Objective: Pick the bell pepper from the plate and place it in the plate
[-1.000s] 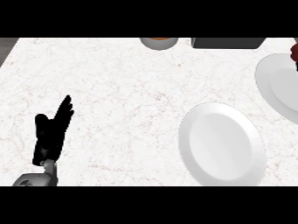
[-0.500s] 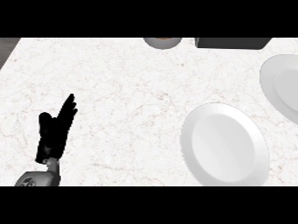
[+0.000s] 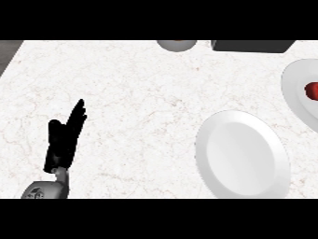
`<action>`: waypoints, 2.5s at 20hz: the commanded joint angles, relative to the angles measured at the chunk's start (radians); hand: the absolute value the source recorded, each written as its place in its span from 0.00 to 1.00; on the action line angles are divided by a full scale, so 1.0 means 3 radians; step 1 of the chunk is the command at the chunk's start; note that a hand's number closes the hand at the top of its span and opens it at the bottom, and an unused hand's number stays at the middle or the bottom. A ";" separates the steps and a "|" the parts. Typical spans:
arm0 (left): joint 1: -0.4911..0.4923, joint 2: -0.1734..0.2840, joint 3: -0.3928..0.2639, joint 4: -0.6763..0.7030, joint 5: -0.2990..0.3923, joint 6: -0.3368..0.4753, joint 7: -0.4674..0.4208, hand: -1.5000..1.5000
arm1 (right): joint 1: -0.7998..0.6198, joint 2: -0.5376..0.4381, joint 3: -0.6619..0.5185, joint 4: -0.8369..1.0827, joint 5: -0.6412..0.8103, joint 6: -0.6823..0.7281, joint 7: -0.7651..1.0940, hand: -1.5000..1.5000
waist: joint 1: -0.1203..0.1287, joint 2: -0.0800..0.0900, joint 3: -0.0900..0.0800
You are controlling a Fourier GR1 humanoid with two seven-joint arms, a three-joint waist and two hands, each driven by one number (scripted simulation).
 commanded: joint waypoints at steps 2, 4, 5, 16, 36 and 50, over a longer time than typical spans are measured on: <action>0.0044 0.0078 0.0065 -0.0122 0.0058 -0.0060 0.0053 0.50 | 0.0055 -0.0072 -0.0029 0.0138 -0.0058 0.0224 -0.0521 0.00 | -0.0012 -0.0012 0.0000; 0.0234 0.0010 -0.0032 -0.0176 0.0003 -0.0030 -0.0020 0.50 | -0.0037 -0.0063 -0.0176 0.0097 -0.0226 0.0288 -0.0658 0.00 | -0.0013 -0.0024 -0.0001; -0.0064 0.0003 0.0055 0.0008 0.0055 -0.0022 0.0064 0.50 | 0.0090 0.0000 -0.0282 0.0083 -0.0335 0.0165 -0.0966 0.00 | -0.0042 0.0005 0.0008; -0.0048 0.0064 0.0082 0.0027 0.0026 -0.0042 0.0046 0.50 | 0.0021 -0.0374 -0.1310 0.0299 -0.1428 0.1069 -0.1192 0.00 | -0.0053 -0.0004 0.0004; -0.0045 -0.0018 0.0081 0.0088 -0.0011 -0.0001 -0.0096 0.50 | 0.0499 -0.0150 -0.1152 0.0180 -0.1437 0.0984 -0.1622 0.00 | -0.0034 -0.0008 0.0003; -0.0084 0.0049 0.0098 -0.0211 0.0026 -0.0049 0.0276 0.50 | 0.0683 -0.0282 -0.1139 0.0218 -0.1435 0.0728 -0.1620 0.00 | -0.0023 -0.0010 0.0009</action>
